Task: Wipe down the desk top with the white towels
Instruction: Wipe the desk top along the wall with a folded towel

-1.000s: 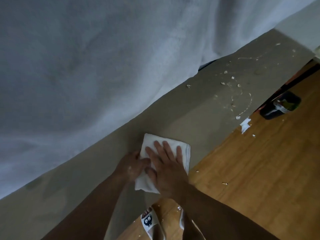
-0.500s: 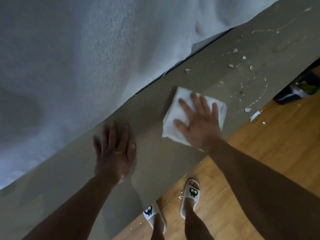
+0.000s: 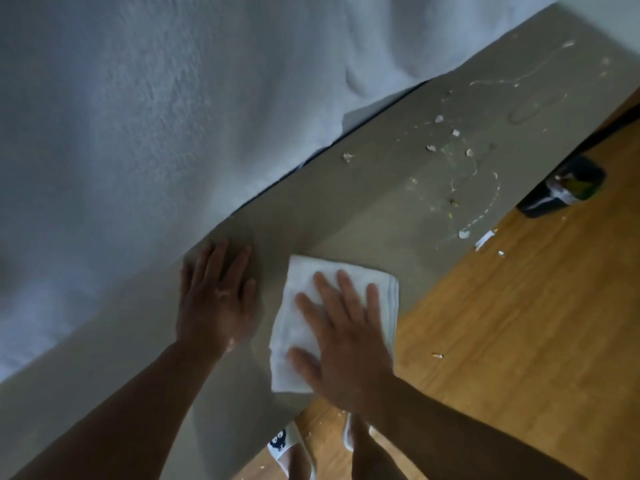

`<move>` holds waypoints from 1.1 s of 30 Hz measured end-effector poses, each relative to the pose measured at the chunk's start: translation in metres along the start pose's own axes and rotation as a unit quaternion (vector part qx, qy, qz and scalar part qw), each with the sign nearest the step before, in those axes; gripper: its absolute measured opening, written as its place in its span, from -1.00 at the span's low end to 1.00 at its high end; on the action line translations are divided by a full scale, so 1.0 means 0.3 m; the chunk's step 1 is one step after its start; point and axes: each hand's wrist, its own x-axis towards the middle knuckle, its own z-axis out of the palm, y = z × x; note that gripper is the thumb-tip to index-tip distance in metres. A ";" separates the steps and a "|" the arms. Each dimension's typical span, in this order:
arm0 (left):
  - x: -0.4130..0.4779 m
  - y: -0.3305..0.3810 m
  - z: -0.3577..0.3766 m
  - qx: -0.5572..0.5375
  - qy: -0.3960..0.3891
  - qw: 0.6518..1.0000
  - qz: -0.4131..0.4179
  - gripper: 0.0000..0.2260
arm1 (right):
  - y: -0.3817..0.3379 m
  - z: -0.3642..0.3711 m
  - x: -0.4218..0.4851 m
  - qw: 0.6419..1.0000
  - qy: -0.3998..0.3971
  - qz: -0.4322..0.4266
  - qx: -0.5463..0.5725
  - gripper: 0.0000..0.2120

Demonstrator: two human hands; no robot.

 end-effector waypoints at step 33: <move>0.385 0.295 0.116 0.067 0.028 0.997 0.010 -0.39 | 0.691 -0.276 0.797 0.986 0.052 0.156 0.034 -0.31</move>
